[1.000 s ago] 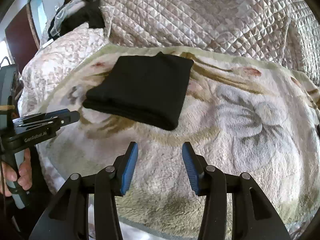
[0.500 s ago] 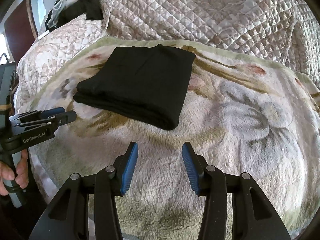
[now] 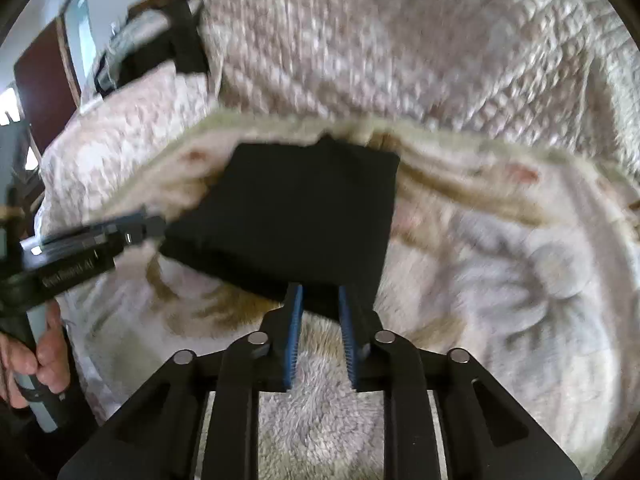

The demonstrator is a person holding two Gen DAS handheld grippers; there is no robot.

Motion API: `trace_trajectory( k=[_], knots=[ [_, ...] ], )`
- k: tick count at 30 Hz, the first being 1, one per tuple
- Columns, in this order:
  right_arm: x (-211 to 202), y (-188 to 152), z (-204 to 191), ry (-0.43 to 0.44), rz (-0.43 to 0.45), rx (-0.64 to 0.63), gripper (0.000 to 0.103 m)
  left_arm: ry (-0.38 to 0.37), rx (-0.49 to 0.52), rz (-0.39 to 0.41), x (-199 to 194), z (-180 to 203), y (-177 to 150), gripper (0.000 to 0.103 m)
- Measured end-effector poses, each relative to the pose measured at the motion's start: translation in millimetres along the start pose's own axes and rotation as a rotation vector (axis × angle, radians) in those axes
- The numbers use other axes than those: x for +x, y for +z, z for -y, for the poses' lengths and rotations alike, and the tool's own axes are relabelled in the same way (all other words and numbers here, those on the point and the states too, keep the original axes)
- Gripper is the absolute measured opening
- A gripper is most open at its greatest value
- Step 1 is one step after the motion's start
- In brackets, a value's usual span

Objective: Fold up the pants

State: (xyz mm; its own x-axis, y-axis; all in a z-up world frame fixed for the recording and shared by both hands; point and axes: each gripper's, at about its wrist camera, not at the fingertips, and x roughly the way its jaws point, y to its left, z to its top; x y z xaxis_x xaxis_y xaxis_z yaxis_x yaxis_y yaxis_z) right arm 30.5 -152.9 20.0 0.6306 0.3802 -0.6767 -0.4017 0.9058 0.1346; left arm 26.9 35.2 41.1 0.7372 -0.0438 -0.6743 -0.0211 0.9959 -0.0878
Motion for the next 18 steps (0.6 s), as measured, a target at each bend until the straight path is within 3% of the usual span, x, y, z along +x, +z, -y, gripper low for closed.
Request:
trace_trajectory(
  k=[4,11,14,18],
  knots=[
    [20,-11,-7,0.036,-0.083,-0.012,0.016,-0.010,-0.028,-0.064,20,-8,-7,0.034],
    [0,-16,-5,0.030,-0.058,-0.018,0.016,0.031,-0.023,-0.088,11,-9,-11,0.034],
    [-9,-20,0,0.008,-0.050,-0.022,0.026,0.032,-0.029,-0.092,3,-9,-17,0.034],
    [-15,-26,5,-0.022,-0.049,-0.032,0.031,0.034,-0.020,-0.103,-3,-5,-26,0.034]
  ],
)
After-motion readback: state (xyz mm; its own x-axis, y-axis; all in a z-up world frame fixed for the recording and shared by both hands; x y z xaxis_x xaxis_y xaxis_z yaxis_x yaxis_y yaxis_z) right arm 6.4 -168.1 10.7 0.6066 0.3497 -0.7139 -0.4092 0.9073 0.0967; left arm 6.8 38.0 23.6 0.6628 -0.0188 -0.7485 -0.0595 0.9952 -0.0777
